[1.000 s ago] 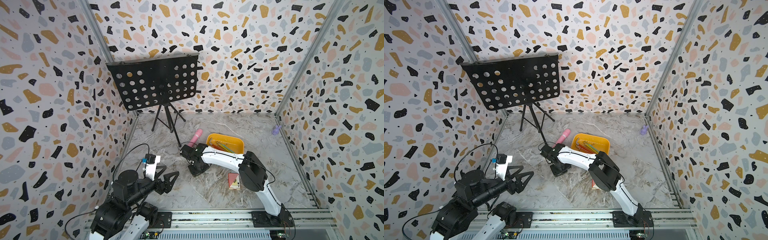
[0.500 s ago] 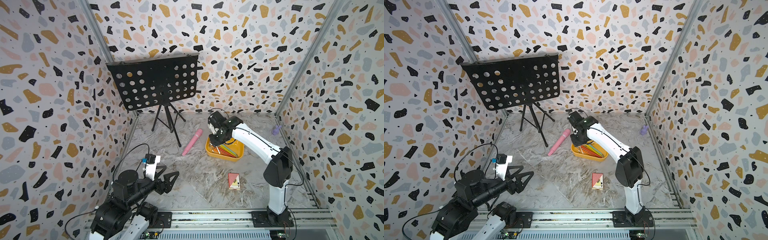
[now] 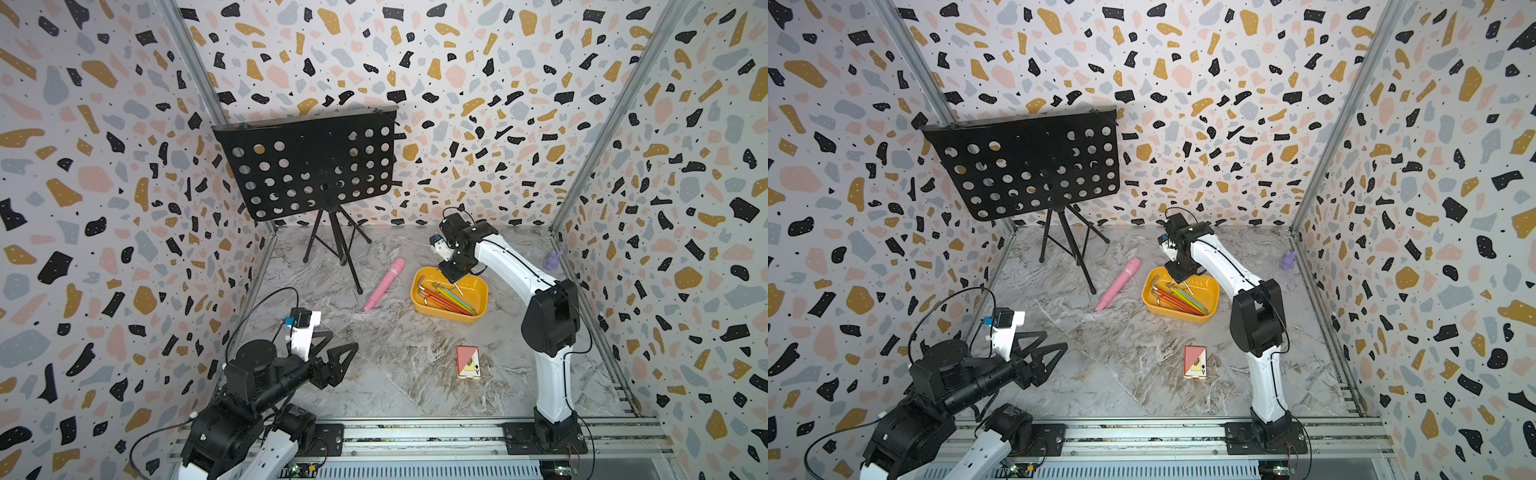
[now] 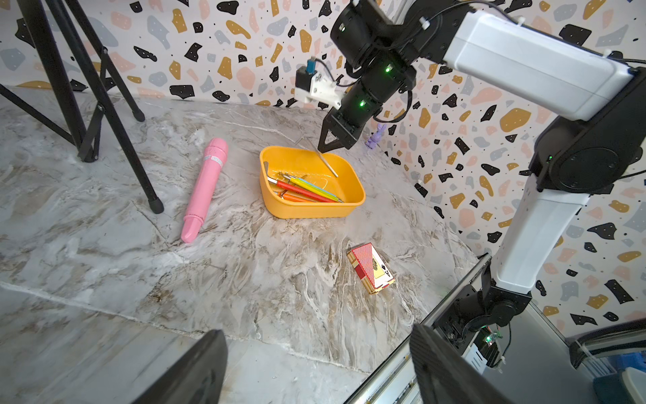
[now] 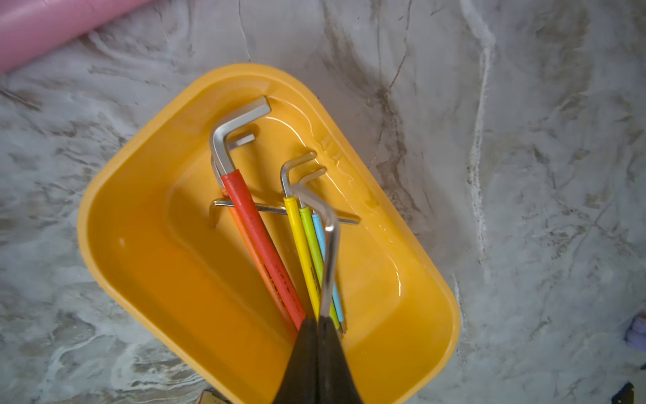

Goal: Put the hex key on the desktop into the storage box
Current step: Place the Allen key in the storage box.

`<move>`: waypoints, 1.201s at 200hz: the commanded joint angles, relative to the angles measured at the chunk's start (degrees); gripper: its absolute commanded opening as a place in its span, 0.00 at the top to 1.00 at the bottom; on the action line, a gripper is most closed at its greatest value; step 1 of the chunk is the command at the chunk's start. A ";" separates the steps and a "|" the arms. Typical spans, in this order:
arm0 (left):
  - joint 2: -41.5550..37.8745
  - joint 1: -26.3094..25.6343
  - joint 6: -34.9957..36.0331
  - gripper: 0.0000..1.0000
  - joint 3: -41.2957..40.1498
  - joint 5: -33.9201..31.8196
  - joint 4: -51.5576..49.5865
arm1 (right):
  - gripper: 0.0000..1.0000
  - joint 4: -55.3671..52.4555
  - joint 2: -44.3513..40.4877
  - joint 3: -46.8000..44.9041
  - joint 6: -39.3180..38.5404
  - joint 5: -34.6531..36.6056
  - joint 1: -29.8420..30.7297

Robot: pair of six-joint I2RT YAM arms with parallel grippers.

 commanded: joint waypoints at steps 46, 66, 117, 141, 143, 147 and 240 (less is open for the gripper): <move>0.37 0.29 -0.22 0.14 -0.67 0.30 2.30 | 1.00 -2.20 2.86 -3.10 -4.60 1.73 0.21; 0.44 0.31 -0.24 0.14 -0.68 0.27 2.27 | 1.00 -0.38 1.33 -4.91 -3.35 0.94 0.16; 0.62 0.27 -0.18 0.14 -0.68 0.24 2.31 | 1.00 1.68 -3.12 -5.59 -0.85 0.95 0.16; 0.62 0.29 -0.22 0.14 -0.68 0.28 2.33 | 1.00 3.64 -6.35 -6.53 0.60 -0.07 0.14; 0.62 0.32 -0.22 0.14 -0.61 0.29 2.31 | 1.00 3.74 -6.53 -6.62 0.72 -0.28 0.17; 0.62 0.31 -0.23 0.14 -0.67 0.30 2.30 | 1.00 3.90 -7.00 -6.56 1.02 -0.73 0.19; 1.56 0.25 -0.55 0.13 -0.84 -0.37 2.29 | 0.73 13.66 -24.75 -18.02 12.62 -28.11 0.20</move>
